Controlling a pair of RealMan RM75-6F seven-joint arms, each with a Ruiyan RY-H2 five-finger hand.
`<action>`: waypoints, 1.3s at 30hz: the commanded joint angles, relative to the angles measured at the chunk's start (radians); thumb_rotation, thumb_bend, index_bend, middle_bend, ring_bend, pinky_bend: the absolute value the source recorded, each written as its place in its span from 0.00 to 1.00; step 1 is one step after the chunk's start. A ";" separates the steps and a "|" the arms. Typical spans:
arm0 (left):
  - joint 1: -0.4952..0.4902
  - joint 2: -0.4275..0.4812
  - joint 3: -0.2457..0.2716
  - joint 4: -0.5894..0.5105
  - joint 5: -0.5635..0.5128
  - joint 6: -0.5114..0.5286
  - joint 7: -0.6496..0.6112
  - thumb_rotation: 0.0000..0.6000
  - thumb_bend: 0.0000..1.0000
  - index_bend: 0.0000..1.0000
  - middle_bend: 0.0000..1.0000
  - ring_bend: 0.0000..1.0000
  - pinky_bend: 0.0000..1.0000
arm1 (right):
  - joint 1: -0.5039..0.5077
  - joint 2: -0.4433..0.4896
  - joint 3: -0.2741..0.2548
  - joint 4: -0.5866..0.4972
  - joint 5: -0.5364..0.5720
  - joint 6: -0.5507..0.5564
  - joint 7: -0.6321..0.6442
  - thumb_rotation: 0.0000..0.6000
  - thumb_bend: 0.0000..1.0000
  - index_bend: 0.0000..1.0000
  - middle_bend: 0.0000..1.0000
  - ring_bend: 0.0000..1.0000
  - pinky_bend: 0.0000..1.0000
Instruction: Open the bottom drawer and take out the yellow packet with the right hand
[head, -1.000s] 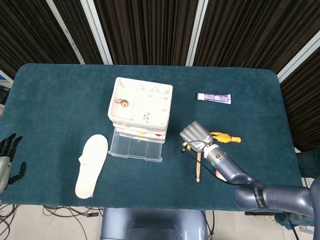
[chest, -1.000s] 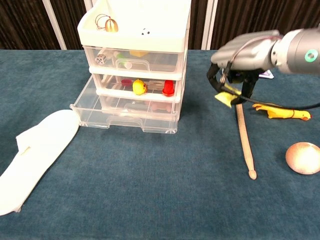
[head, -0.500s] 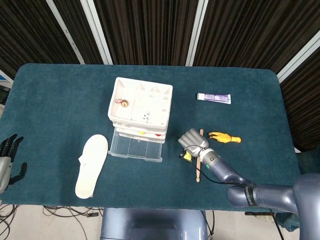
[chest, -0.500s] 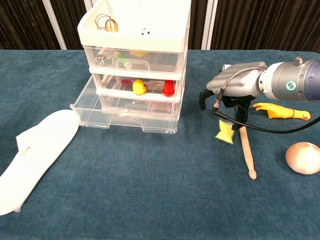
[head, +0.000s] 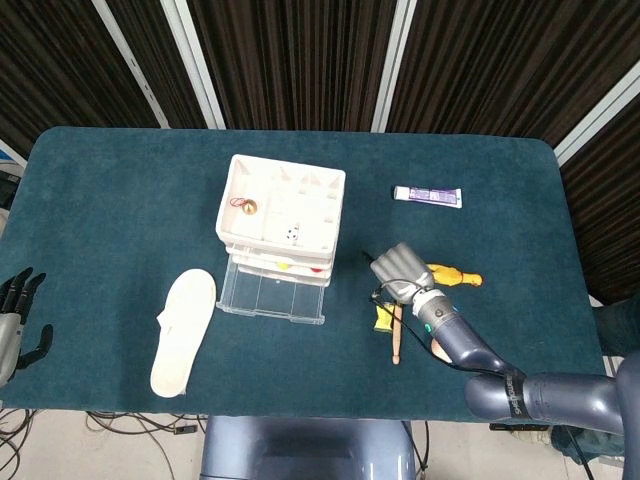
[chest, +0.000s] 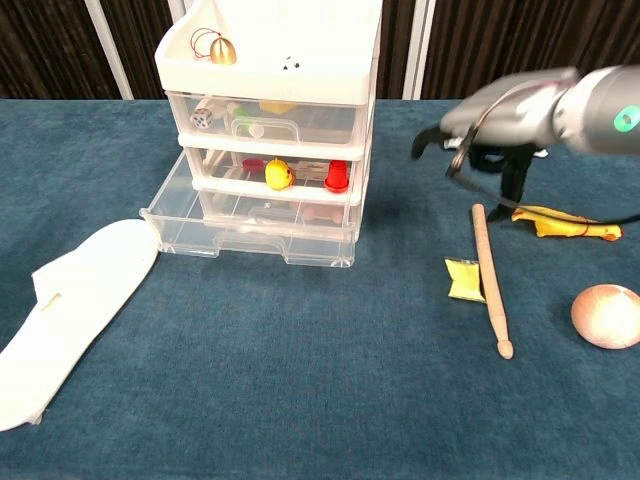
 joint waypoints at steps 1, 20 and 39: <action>0.000 0.000 0.000 -0.001 0.001 0.000 0.000 1.00 0.46 0.05 0.00 0.00 0.16 | -0.058 0.139 0.027 -0.133 0.040 0.125 0.001 1.00 0.19 0.16 0.63 0.80 0.82; 0.008 -0.018 -0.005 0.029 0.045 0.060 0.034 1.00 0.46 0.05 0.00 0.00 0.00 | -0.548 0.244 -0.124 -0.125 -0.451 0.645 0.269 1.00 0.15 0.10 0.14 0.30 0.33; 0.021 -0.031 -0.007 0.056 0.120 0.136 0.012 1.00 0.46 0.05 0.00 0.00 0.00 | -0.796 0.091 -0.143 -0.024 -0.597 0.720 0.289 1.00 0.14 0.02 0.10 0.27 0.30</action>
